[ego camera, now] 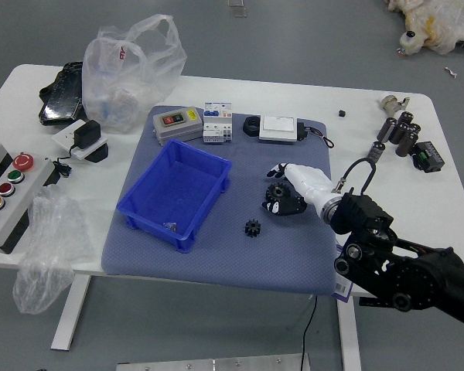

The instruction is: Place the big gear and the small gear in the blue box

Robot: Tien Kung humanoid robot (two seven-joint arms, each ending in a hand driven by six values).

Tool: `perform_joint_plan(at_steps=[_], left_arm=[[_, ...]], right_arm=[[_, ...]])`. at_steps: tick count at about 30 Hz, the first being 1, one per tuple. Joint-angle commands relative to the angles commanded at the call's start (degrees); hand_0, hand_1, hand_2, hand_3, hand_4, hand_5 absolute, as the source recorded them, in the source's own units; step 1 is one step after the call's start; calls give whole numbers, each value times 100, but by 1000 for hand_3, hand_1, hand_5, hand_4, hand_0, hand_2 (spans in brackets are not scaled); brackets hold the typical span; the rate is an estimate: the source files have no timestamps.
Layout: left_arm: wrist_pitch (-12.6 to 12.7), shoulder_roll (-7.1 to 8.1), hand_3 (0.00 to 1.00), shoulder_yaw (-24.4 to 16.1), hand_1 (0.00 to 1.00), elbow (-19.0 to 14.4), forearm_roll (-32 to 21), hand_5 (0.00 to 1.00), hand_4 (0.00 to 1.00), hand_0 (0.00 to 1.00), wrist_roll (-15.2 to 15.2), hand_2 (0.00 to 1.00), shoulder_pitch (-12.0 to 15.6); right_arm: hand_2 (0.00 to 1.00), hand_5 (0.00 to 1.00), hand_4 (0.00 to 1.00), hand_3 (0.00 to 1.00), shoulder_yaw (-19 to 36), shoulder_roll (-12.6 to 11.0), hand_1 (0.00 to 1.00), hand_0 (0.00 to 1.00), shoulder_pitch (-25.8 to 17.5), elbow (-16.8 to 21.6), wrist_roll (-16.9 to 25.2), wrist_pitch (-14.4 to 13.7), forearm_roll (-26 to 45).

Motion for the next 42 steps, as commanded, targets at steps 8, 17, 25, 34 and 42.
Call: perform_joint_plan(at_steps=[8, 17, 25, 34, 42], left_arm=[[1, 1, 787, -8, 599, 2, -3, 493, 741, 671, -16, 622, -1], [-2, -2, 787, 29, 599, 5, -60, 494, 738, 671, -62, 622, -3], [3, 5, 786, 31, 600, 5, -76, 494, 738, 671, -77, 622, 0], [8, 5, 786, 2, 599, -7, -61, 506, 739, 671, -52, 622, 11], [11, 16, 786, -41, 599, -22, -18, 509, 742, 671, -11, 621, 3]], right_arm=[[743, 151, 712, 794, -71, 6, 731, 750, 1, -40, -70, -9, 18], [377, 2, 385, 692, -128, 14, 602, 621, -8, -35, -119, -217, 3], [351, 2, 328, 685, -115, -12, 586, 595, 16, 26, -71, -375, -17], [343, 2, 316, 683, -250, 20, 588, 595, 532, 267, -107, -340, 9], [350, 2, 332, 688, -870, 433, 584, 599, 1359, 189, -73, -365, 221]])
